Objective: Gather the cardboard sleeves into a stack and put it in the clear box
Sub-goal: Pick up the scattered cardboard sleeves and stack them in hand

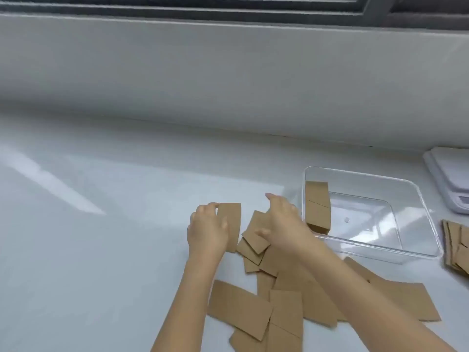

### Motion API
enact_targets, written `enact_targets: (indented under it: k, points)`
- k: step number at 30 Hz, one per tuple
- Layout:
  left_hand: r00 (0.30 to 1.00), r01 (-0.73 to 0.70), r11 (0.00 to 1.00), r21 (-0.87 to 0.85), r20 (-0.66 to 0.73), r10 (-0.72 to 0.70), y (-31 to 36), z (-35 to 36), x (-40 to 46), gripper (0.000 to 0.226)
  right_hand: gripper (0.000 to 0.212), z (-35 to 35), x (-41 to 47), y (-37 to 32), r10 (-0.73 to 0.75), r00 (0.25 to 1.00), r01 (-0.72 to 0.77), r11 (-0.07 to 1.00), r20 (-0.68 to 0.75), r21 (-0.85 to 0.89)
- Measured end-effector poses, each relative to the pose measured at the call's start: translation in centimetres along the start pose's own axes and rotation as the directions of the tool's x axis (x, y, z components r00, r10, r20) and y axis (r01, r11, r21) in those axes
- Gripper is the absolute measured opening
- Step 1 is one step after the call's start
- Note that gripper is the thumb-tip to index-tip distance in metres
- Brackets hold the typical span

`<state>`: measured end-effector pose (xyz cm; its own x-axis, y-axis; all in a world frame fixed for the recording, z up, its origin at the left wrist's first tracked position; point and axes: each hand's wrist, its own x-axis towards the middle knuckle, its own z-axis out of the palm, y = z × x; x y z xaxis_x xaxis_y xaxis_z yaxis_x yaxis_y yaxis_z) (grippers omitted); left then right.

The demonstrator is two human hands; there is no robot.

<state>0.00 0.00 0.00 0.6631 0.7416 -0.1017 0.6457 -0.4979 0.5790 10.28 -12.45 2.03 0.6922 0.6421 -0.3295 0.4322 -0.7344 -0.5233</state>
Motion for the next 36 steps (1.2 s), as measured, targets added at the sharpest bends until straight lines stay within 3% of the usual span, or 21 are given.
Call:
enact_targets:
  k: [4, 7, 12, 16, 20, 26, 30, 36]
  points:
    - [0.996, 0.091, 0.991, 0.099, 0.015, -0.093, -0.9, 1.5, 1.1, 0.050, 0.096, 2.1, 1.9, 0.3, 0.167, 0.983, -0.155, 0.977, 0.073, -0.145]
    - [0.989, 0.136, 0.980, 0.146, 0.032, -0.142, -1.2, 2.6, 1.7, 0.064, 0.097, 3.2, 3.0, 0.6, 0.247, 0.968, -0.230, 0.947, 0.046, -0.225]
    - [0.983, 0.137, 0.973, 0.186, 0.092, -0.156, -0.7, 3.5, 2.5, 0.087, 0.104, 3.4, 3.9, 0.7, 0.243, 0.970, -0.238, 0.946, -0.009, -0.221]
    - [0.971, 0.180, 0.984, 0.005, 0.158, -0.178, -0.6, 3.8, 3.1, 0.097, 0.120, 3.2, 4.4, 1.0, 0.180, 0.983, -0.182, 0.978, -0.030, -0.098]
    - [0.973, 0.168, 0.972, -0.164, 0.184, -0.137, -0.8, 4.0, 2.5, 0.088, 0.128, 3.0, 4.4, 1.4, 0.110, 0.993, -0.111, 0.993, 0.030, 0.038]
    - [0.992, 0.090, 0.977, -0.192, 0.100, -0.071, -1.4, 4.0, 1.6, 0.041, 0.121, 2.3, 4.7, 1.0, 0.113, 0.993, -0.111, 0.992, 0.037, -0.062]
    - [0.998, 0.039, 0.975, -0.219, 0.058, -0.027, -1.5, 4.2, 1.4, 0.040, 0.111, 2.0, 4.4, 1.0, 0.041, 0.999, -0.040, 0.998, 0.010, -0.055]
    - [0.997, 0.043, 0.949, -0.312, 0.068, -0.023, -1.8, 4.0, 1.4, 0.032, 0.106, 1.6, 4.5, 0.4, 0.072, 0.997, -0.069, 0.990, 0.028, -0.120]
